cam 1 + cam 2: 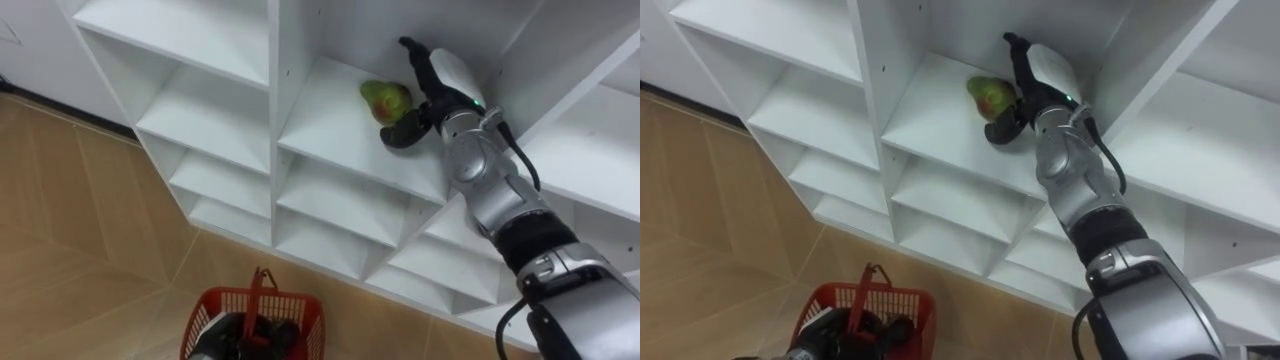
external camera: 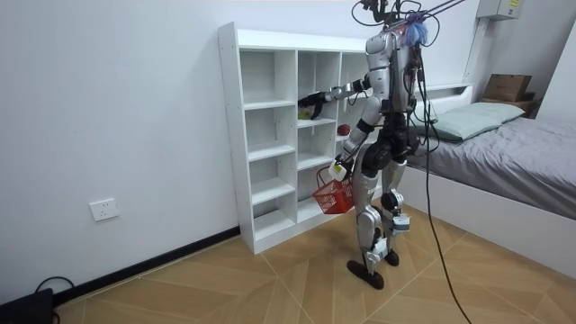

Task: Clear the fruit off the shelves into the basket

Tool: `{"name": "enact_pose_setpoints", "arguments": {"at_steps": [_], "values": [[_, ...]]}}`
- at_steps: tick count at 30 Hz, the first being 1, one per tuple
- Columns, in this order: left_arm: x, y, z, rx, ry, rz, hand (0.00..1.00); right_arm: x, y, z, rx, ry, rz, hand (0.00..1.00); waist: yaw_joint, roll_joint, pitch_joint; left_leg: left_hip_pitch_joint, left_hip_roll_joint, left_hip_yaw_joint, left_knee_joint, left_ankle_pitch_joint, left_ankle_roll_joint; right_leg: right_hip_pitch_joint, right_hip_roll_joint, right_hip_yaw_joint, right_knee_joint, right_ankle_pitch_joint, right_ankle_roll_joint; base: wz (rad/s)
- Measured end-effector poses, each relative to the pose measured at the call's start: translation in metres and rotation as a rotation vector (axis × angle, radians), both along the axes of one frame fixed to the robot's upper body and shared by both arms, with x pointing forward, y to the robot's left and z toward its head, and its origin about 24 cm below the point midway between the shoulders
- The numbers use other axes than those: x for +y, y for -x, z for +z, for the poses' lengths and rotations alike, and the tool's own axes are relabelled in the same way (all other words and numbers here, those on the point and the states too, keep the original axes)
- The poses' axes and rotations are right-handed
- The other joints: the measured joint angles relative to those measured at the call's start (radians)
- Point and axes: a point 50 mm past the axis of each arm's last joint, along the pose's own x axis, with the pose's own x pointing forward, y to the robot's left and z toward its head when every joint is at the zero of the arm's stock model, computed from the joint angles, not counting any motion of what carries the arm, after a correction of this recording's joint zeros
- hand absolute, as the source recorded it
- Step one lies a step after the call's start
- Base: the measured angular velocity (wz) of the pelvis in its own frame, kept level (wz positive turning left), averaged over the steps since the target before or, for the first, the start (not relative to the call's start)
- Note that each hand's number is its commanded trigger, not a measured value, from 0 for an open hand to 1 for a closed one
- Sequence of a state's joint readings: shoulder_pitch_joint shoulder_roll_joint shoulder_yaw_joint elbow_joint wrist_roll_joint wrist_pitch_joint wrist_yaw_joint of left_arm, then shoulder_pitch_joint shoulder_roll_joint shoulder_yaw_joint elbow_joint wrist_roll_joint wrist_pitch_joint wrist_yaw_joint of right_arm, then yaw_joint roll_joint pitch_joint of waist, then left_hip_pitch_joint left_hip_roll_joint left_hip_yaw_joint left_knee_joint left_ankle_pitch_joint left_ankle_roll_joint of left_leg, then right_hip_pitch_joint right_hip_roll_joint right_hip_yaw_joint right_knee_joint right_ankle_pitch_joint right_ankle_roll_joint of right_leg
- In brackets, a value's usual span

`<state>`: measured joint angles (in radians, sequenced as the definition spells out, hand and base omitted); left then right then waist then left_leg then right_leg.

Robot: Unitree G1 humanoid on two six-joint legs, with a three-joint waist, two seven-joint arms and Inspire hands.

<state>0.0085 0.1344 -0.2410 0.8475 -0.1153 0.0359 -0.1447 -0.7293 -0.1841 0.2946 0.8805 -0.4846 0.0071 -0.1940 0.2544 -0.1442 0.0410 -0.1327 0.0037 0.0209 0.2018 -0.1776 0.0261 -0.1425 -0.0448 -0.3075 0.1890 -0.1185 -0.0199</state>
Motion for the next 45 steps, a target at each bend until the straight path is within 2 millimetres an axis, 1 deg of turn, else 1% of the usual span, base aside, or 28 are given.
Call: {"name": "enact_pose_setpoints", "arguments": {"at_steps": [10, 17, 24, 27, 40, 45], "values": [[0.001, -0.001, -0.001, 0.008, -0.006, 0.0, 1.0, 0.003, 0.001, -0.003, 0.037, 0.033, 0.036, 0.0, 0.003, -0.006, 0.0011, 0.003, 0.0, 0.0, -0.004, 0.001, -0.002, 0.001, 0.004, 0.003, -0.001, 0.002, -0.003, 0.0], [0.001, -0.001, -0.001, 0.011, -0.007, -0.001, 1.0, 0.006, 0.001, -0.004, 0.046, 0.046, 0.055, 0.0, 0.005, -0.008, 0.0018, 0.005, 0.002, -0.001, -0.014, 0.005, -0.008, 0.001, 0.01, 0.004, -0.001, 0.003, -0.005, 0.0], [0.001, -0.003, -0.001, 0.012, -0.011, -0.009, 1.0, 0.011, 0.003, -0.008, 0.071, 0.07, 0.088, 0.0, 0.002, -0.008, 0.0018, 0.004, 0.003, 0.0, -0.022, 0.005, -0.009, 0.001, 0.01, 0.004, -0.002, 0.004, -0.006, 0.0], [0.002, -0.003, -0.001, 0.011, -0.013, -0.01, 1.0, 0.014, 0.004, -0.01, 0.093, 0.087, 0.114, 0.0, 0.001, -0.008, 0.0016, 0.004, 0.003, 0.0, -0.022, 0.006, -0.009, 0.001, 0.011, 0.004, -0.002, 0.004, -0.007, 0.0], [0.003, -0.002, -0.001, 0.012, -0.027, -0.041, 1.0, 0.014, 0.004, -0.012, 0.101, 0.1, 0.117, 0.0, 0.002, -0.013, -0.0009, 0.004, 0.003, -0.006, -0.014, 0.006, -0.01, 0.002, 0.011, 0.003, -0.002, 0.005, -0.008, 0.0], [0.006, -0.004, 0.002, -0.002, -0.054, -0.08, 1.0, 0.02, 0.005, -0.01, 0.097, 0.121, 0.147, 0.0, 0.003, -0.013, -0.001, 0.005, 0.004, -0.006, -0.014, 0.006, -0.01, 0.004, 0.012, 0.002, -0.002, 0.005, -0.008, 0.0]]}}
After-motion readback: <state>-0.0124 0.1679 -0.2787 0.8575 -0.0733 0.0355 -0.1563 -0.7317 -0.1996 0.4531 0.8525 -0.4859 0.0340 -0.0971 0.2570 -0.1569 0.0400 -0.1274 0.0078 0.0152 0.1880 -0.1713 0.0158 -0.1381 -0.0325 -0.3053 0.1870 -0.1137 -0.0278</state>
